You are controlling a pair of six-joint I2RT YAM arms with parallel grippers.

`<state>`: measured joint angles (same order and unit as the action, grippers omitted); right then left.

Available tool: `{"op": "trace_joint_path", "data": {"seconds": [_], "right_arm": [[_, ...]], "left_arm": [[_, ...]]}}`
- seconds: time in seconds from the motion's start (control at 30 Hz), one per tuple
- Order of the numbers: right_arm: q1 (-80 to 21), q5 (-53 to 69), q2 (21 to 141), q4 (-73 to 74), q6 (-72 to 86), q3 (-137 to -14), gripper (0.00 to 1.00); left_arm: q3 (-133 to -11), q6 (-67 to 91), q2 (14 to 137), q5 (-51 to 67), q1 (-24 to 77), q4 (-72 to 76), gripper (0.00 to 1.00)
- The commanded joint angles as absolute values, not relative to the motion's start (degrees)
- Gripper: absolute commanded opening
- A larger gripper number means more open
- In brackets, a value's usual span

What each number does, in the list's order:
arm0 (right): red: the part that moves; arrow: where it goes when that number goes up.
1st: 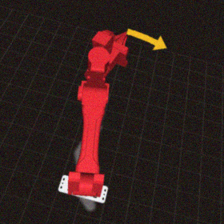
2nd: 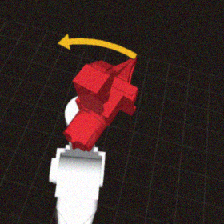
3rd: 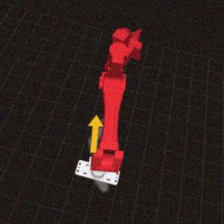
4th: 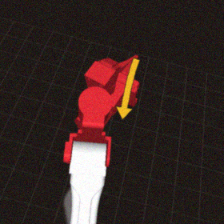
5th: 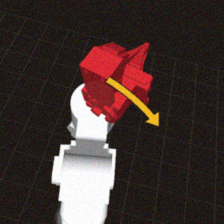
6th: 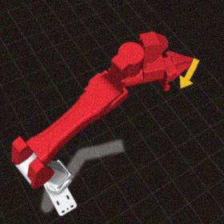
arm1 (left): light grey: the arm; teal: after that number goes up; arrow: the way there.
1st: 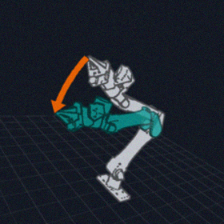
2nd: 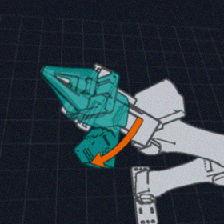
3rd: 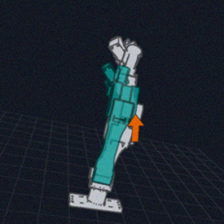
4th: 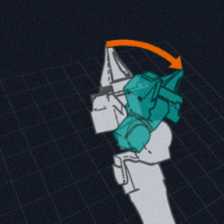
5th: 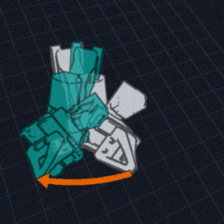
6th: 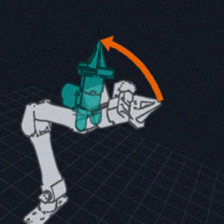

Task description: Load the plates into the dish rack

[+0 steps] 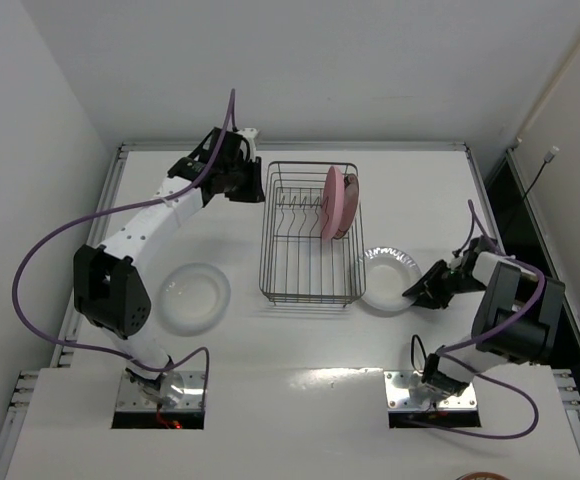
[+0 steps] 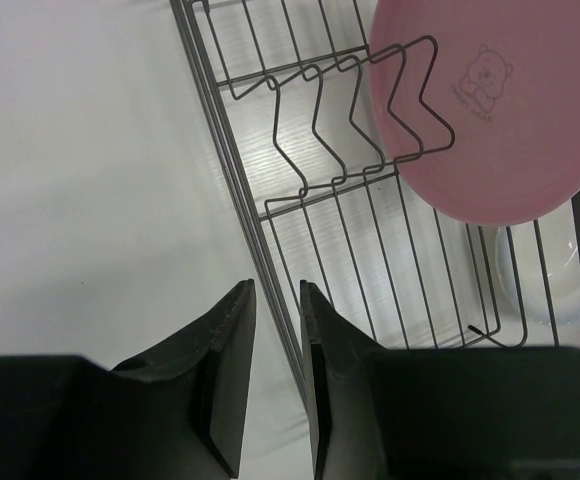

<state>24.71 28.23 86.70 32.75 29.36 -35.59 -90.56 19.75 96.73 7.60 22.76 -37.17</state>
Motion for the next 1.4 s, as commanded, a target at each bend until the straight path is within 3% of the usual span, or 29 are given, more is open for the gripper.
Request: {"op": "trace_joint_path", "data": {"seconds": [0.0,0.03,0.2,0.57,0.97,1.1,1.37], "right_arm": [[25.31,32.52,89.2,27.6,30.41,-36.39,0.05],[26.01,33.04,89.21,27.6,30.41,-36.91,0.0],[28.21,35.07,87.11,27.07,30.41,-36.91,0.0],[29.09,34.09,69.7,28.48,29.09,-37.62,0.0],[28.04,34.19,57.23,26.28,34.45,-37.44,0.0],[26.89,30.43,55.55,23.64,36.56,-42.0,0.0],[20.66,13.63,53.44,30.23,36.04,-64.58,0.0]], "left_arm": [[-90.26,18.98,94.75,8.61,22.59,-36.03,0.22],[-90.26,18.98,95.36,8.61,22.59,-36.04,0.22],[-90.26,18.98,95.36,8.61,22.59,-36.04,0.22],[-90.26,18.98,95.36,7.38,22.59,-36.04,0.25],[-89.12,20.74,90.53,-1.66,22.59,-35.24,0.25],[-88.59,21.35,88.69,-4.11,22.59,-34.63,0.25],[-87.01,21.88,87.01,-7.21,22.59,-33.84,0.3]]}}
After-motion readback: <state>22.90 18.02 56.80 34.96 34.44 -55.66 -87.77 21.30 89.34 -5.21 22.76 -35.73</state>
